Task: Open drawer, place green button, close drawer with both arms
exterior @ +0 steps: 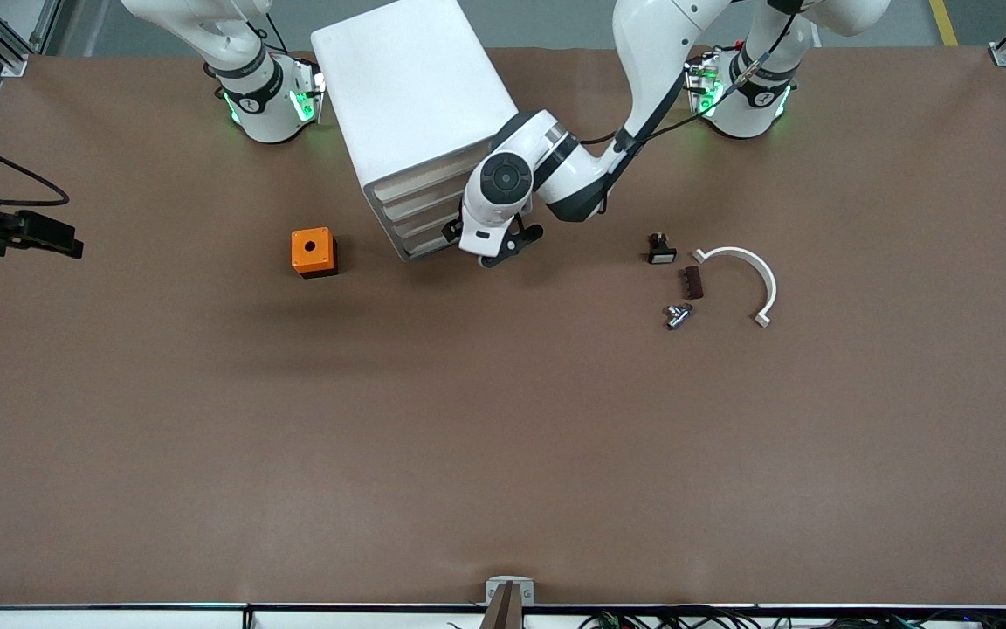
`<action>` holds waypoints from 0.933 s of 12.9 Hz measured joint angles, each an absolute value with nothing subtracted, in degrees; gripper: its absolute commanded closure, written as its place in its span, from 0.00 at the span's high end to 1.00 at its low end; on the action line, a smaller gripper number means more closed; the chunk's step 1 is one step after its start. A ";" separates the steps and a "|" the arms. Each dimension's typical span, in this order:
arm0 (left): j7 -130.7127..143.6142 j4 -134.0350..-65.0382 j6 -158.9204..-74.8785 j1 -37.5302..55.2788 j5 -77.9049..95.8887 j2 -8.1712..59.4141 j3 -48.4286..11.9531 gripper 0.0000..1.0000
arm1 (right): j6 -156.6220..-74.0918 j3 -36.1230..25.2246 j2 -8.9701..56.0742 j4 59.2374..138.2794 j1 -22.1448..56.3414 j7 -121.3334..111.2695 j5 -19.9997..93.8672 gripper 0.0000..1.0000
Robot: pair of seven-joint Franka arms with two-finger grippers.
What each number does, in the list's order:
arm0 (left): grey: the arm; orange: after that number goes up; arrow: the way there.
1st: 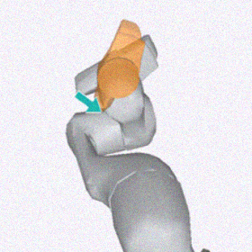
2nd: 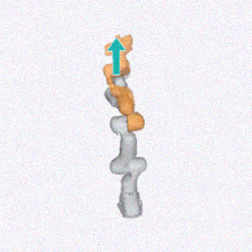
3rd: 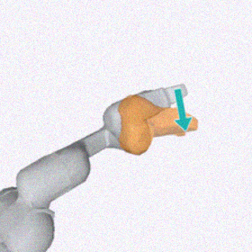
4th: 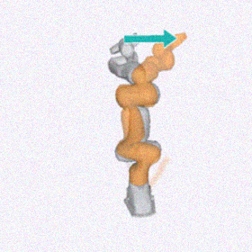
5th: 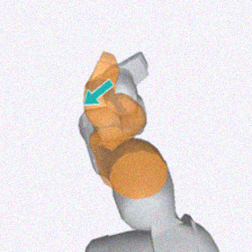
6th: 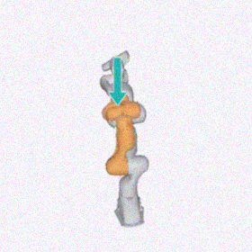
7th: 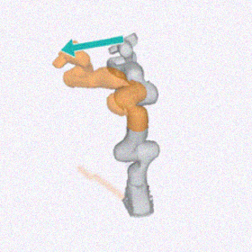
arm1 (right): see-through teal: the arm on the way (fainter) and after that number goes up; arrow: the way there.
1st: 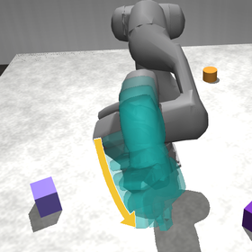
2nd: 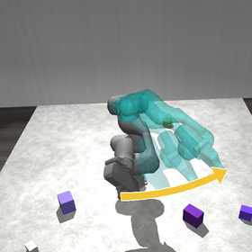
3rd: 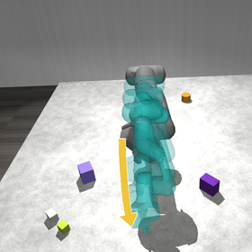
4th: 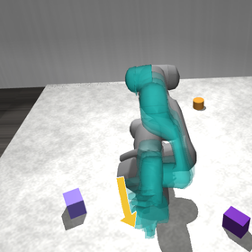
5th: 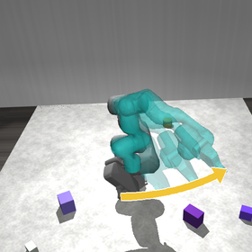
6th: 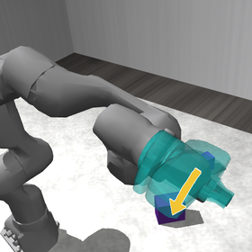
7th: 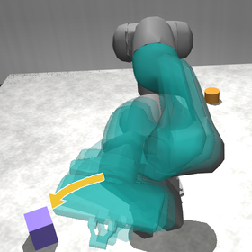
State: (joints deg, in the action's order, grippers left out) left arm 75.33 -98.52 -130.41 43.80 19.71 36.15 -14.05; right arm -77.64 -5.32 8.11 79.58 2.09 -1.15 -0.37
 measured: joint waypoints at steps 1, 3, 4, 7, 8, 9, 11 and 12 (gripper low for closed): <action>75.52 -98.03 -130.68 43.52 20.11 35.93 -14.01 0.99 | -77.29 -5.33 6.79 80.34 2.08 -1.15 -0.37 1.00; 75.52 -96.72 -130.47 41.51 18.44 34.64 -13.48 0.99 | -77.77 -5.40 2.79 83.68 2.05 -1.15 -0.37 1.00; 75.52 -95.52 -128.91 39.71 15.76 33.91 -13.26 0.99 | -79.16 -5.47 0.48 86.07 2.04 -1.15 -0.37 1.00; 75.02 -86.97 -117.50 32.30 10.17 32.23 -13.05 0.99 | -82.93 -5.46 -5.63 91.88 2.04 -1.15 -0.37 1.00; 73.68 -84.18 -114.11 29.63 9.44 31.37 -13.00 0.99 | -83.23 -5.43 -6.91 92.47 2.04 -1.19 -0.37 1.00; 71.21 -82.19 -111.28 26.74 9.20 29.96 -12.98 0.99 | -83.26 -5.48 -7.89 92.74 2.04 -1.28 -0.37 1.00; 65.26 -80.74 -106.09 21.67 9.16 25.96 -12.97 0.99 | -83.26 -5.63 -9.03 92.90 2.04 -1.45 -0.37 1.00; 61.98 -80.63 -102.96 19.33 9.15 23.66 -12.96 0.99 | -83.25 -5.62 -9.16 92.96 2.04 -1.50 -0.37 1.00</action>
